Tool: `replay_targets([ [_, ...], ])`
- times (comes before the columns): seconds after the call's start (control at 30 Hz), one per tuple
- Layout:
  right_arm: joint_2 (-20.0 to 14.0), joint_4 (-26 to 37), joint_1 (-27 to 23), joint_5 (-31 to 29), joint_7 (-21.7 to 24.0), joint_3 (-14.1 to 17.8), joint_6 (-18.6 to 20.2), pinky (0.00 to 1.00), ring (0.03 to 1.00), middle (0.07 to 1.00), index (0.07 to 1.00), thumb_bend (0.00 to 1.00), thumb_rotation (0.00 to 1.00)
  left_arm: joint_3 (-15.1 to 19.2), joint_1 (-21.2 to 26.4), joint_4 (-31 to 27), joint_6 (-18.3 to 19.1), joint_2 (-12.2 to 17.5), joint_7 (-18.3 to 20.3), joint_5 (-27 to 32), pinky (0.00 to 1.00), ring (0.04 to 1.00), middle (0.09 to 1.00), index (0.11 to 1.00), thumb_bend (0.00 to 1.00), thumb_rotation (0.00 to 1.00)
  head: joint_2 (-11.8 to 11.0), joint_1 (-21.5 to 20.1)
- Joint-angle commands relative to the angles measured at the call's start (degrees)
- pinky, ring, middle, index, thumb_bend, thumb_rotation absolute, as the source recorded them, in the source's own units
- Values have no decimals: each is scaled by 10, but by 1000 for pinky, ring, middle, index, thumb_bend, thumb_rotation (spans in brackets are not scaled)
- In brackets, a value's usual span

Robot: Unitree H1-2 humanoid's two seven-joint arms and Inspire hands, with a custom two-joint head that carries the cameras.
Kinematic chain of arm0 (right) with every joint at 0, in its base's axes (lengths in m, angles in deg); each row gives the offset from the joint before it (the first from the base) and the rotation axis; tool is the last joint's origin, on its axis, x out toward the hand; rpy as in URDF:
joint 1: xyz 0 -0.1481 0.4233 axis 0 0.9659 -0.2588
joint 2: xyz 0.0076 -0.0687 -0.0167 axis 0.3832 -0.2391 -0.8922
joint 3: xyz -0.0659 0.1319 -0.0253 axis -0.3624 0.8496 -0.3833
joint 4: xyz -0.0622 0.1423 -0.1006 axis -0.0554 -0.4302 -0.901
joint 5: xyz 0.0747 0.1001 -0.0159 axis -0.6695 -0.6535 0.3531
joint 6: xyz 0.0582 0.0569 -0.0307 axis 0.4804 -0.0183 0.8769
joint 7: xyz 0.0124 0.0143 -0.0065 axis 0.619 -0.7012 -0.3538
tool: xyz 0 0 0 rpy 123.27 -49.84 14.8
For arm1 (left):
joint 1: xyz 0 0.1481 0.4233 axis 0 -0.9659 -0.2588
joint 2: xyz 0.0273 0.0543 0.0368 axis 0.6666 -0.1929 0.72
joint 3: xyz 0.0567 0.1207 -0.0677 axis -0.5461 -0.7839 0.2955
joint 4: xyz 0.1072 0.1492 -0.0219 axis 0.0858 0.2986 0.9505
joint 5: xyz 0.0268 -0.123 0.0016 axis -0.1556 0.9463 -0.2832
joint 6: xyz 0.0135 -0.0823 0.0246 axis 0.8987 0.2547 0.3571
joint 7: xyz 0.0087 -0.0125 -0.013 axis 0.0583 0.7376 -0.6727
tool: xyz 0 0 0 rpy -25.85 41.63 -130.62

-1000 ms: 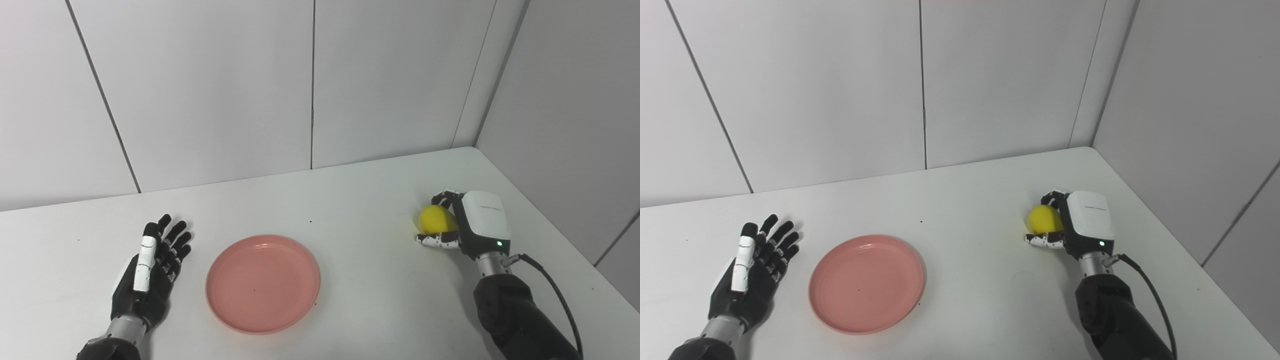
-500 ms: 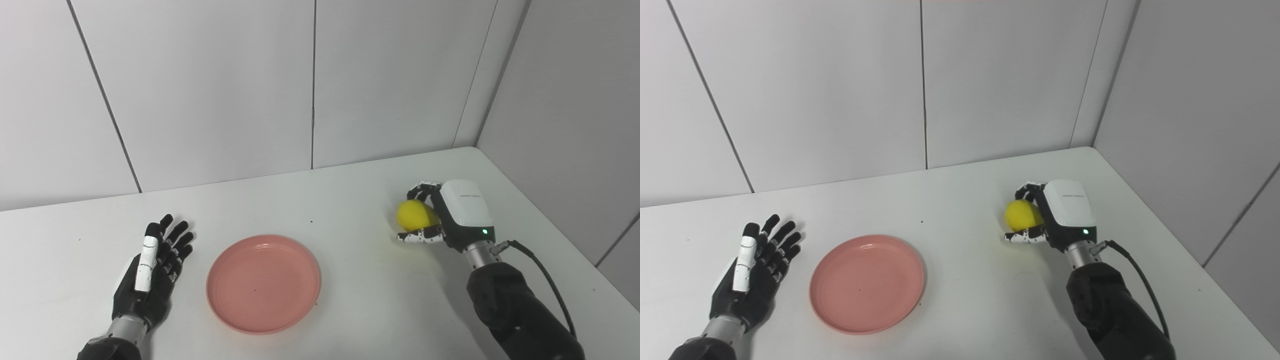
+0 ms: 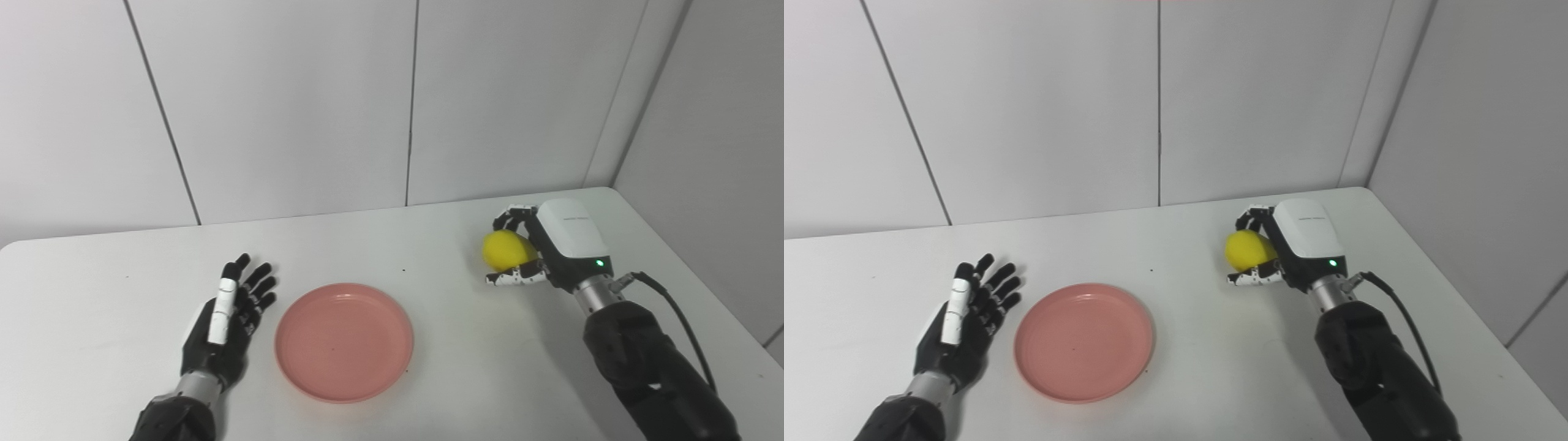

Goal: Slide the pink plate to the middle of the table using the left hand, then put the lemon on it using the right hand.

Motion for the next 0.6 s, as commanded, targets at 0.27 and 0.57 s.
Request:
replay_targets([
  [0.27, -2, 22, -48, 1, 6, -16, -70, 188, 255, 339, 481, 513, 155, -15, -20, 9, 39, -29, -28, -25, 887, 889, 882, 970, 838, 794, 0, 73],
  [0.57, 31, 44, -63, -6, 22, -30, -82, 188, 257, 344, 481, 513, 152, -16, -24, 11, 28, -46, -38, -34, 912, 879, 873, 974, 845, 769, -3, 91],
])
